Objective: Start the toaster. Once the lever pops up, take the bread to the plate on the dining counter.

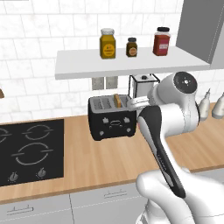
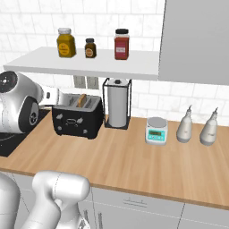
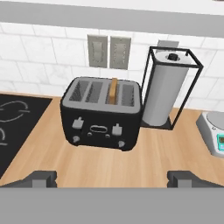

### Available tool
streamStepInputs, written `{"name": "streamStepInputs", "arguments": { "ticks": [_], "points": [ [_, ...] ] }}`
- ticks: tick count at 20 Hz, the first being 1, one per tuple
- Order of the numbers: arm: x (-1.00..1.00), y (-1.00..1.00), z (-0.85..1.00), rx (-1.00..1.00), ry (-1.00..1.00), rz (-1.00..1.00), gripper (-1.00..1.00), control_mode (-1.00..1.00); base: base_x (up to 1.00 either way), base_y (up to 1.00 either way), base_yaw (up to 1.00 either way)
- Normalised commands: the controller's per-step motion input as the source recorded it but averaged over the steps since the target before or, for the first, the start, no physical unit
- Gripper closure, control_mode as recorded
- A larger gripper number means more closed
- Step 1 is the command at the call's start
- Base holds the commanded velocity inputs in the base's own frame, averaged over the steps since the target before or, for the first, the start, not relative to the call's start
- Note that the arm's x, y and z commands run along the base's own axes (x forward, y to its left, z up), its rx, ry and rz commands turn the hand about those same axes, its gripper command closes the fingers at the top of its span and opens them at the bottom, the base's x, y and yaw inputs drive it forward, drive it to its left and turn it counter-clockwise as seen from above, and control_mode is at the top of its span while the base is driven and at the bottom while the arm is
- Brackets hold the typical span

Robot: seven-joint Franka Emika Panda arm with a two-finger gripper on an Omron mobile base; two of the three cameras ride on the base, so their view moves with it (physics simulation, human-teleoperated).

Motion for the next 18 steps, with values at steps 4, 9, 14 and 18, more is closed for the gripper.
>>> {"name": "streamStepInputs", "arguments": {
  "ticks": [4, 9, 14, 18],
  "points": [
    [-0.05, 0.21, -0.03, -0.06, 0.0, 0.0, -1.0, -1.0, 0.0, 0.0, 0.0],
    [0.0, 0.06, -0.04, -0.03, 0.0, 0.0, -1.0, -1.0, 0.0, 0.0, 0.0],
    [0.0, 0.0, -0.13, -0.02, -0.03, 0.0, -1.0, -1.0, 0.0, 0.0, 0.0],
    [0.0, 0.0, -0.23, 0.0, -0.06, 0.0, -1.0, -1.0, 0.0, 0.0, 0.0]
  ]
}}
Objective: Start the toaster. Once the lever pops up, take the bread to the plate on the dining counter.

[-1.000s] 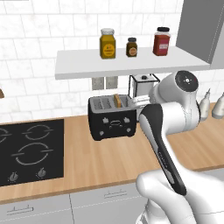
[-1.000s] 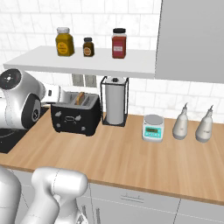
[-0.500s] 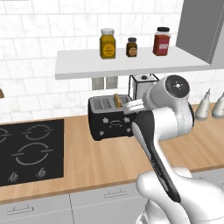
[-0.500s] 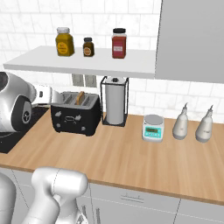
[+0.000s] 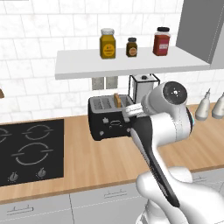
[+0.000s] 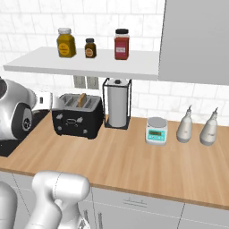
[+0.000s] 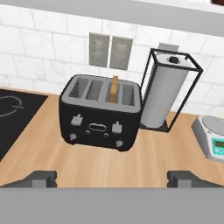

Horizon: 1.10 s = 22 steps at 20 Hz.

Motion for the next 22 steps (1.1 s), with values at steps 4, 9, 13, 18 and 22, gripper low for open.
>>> {"name": "streamStepInputs", "arguments": {
  "ticks": [4, 9, 13, 18, 22],
  "points": [
    [0.06, -0.06, -0.14, 0.0, -0.01, 0.0, -1.0, -1.0, 0.0, 0.0, 0.0],
    [0.23, -0.01, -0.06, 0.0, 0.0, 0.0, -1.0, -1.0, 0.0, 0.0, 0.0],
    [0.28, 0.0, 0.0, 0.0, 0.01, 0.0, -1.0, -1.0, 0.0, 0.0, 0.0],
    [0.37, 0.0, -0.07, 0.0, 0.06, 0.0, -1.0, -1.0, 0.0, 0.0, 0.0],
    [0.5, 0.0, -0.25, 0.0, 0.0, 0.0, -1.0, -1.0, 0.0, 0.0, 0.0]
  ]
}}
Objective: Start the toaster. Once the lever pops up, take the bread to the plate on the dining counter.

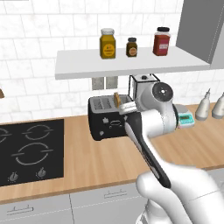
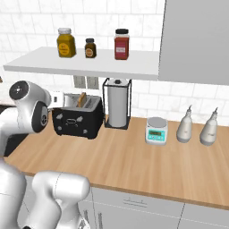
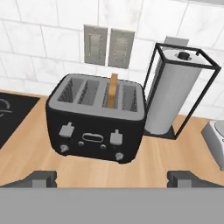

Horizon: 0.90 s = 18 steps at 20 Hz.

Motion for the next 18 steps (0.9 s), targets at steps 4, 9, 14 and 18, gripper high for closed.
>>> {"name": "streamStepInputs", "arguments": {
  "ticks": [4, 9, 14, 18],
  "points": [
    [0.59, 0.0, -0.24, 0.0, 0.02, -0.02, -1.0, -1.0, 0.0, 0.0, 0.0],
    [0.65, 0.05, -0.19, 0.0, 0.08, -0.07, -1.0, -1.0, 0.0, 0.0, 0.0],
    [0.6, 0.26, -0.17, 0.02, 0.16, -0.12, -1.0, -1.0, 0.0, 0.0, 0.0],
    [0.51, 0.11, -0.2, 0.02, 0.08, -0.08, -1.0, -1.0, 0.0, 0.0, 0.0]
  ]
}}
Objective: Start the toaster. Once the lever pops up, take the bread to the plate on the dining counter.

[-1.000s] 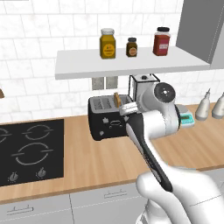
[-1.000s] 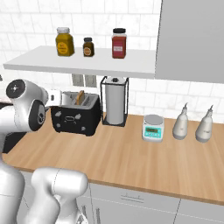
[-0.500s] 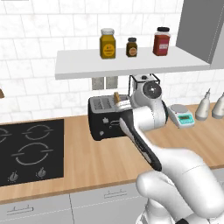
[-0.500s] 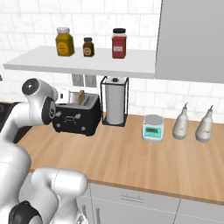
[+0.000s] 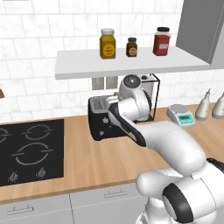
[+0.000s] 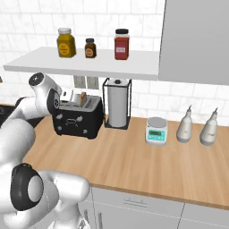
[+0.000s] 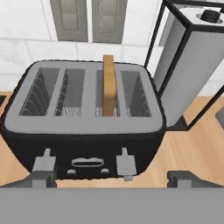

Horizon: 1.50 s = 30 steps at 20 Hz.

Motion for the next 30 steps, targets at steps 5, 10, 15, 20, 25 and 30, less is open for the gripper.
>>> {"name": "streamStepInputs", "arguments": {
  "ticks": [5, 10, 15, 20, 25, 30],
  "points": [
    [0.4, 0.0, -0.31, 0.0, 0.0, 0.0, -1.0, -1.0, 0.0, 0.0, 0.0],
    [0.28, 0.0, -0.43, 0.0, -0.01, 0.0, -1.0, -1.0, 0.0, 0.0, 0.0],
    [0.37, -0.05, -0.22, 0.0, -0.01, 0.0, -1.0, -1.0, 0.0, 0.0, 0.0],
    [0.3, -0.08, -0.12, 0.0, 0.0, 0.0, -1.0, -1.0, 0.0, 0.0, 0.0],
    [0.37, -0.01, -0.12, 0.0, -0.01, 0.0, -1.0, -1.0, 0.0, 0.0, 0.0],
    [0.28, 0.0, -0.13, 0.0, -0.08, 0.0, -1.0, -1.0, 0.0, 0.0, 0.0]
  ]
}}
